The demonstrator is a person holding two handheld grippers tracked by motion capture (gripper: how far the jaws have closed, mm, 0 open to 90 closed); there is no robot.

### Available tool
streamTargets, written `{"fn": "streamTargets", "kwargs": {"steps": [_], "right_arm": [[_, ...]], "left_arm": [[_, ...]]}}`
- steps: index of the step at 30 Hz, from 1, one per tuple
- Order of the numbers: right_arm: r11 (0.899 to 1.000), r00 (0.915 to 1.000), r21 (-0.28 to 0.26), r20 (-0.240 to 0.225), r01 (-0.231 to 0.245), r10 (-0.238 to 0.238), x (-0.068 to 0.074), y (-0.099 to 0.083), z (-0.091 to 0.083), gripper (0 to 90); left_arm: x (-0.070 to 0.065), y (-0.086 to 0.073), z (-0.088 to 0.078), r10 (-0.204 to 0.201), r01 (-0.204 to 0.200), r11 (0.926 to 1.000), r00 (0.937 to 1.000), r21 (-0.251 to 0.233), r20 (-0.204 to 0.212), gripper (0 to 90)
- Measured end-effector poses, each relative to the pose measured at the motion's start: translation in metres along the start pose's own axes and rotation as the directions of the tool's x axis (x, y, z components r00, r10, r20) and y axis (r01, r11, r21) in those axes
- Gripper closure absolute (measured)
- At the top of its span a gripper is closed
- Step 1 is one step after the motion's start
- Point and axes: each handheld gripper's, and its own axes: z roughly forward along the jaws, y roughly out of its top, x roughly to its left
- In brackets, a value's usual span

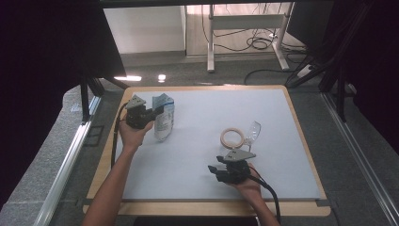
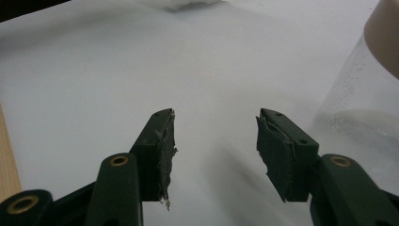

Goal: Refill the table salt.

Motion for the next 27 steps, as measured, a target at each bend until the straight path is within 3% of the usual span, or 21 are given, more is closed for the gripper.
{"fn": "streamTargets", "kwargs": {"steps": [11,17,27], "right_arm": [[1.000,0.9998,-0.018,-0.003,0.019,-0.019,0.008,0.004,0.005,42.3],[1.000,0.9999,-0.023,-0.011,0.013,-0.013,0.010,0.006,0.008,41.5],[0.999,0.9998,-0.031,-0.007,0.020,-0.020,0.016,0.010,0.016,37.3]], "left_arm": [[-0.021,0.003,-0.018,0.048,-0.046,0.9984,0.9979,-0.033,0.044,90.0],[-0.032,0.002,-0.021,0.073,-0.072,0.9971,0.9946,-0.025,0.073,90.0],[-0.044,0.002,-0.024,0.071,-0.069,0.9974,0.9899,-0.024,0.122,90.0]]}}
